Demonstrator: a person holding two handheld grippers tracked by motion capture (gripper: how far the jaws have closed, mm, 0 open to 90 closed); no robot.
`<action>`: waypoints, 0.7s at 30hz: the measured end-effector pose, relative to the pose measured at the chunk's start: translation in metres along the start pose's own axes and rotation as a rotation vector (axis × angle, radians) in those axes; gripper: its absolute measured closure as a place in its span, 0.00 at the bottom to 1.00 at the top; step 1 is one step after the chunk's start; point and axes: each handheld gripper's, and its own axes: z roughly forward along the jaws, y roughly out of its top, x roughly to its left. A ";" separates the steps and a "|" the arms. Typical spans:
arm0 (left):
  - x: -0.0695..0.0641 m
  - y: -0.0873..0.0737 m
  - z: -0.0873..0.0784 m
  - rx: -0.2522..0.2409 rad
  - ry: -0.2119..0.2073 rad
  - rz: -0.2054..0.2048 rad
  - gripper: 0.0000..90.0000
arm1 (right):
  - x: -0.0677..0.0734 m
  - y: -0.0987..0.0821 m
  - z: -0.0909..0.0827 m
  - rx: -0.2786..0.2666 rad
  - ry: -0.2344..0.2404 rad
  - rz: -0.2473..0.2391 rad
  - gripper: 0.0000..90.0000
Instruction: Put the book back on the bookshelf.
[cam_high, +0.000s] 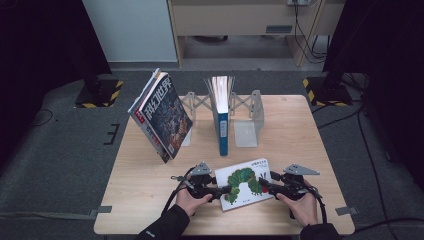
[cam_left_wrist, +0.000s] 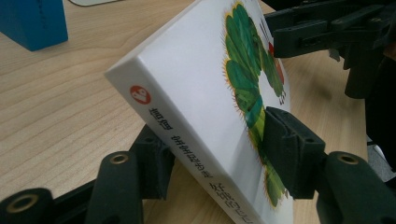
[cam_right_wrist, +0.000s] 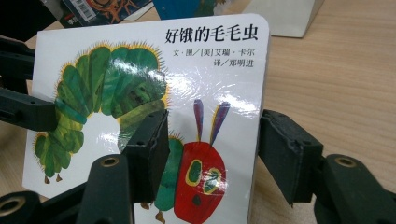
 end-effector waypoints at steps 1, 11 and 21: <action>-0.001 0.000 -0.001 -0.001 0.001 0.002 0.50 | 0.000 0.001 0.000 -0.002 0.001 -0.004 0.48; -0.002 0.001 -0.004 -0.013 -0.019 -0.006 0.56 | -0.001 -0.003 0.001 -0.008 0.018 0.001 0.46; -0.011 0.009 -0.010 -0.071 -0.023 0.041 0.70 | -0.003 0.004 -0.005 -0.075 0.014 -0.021 0.48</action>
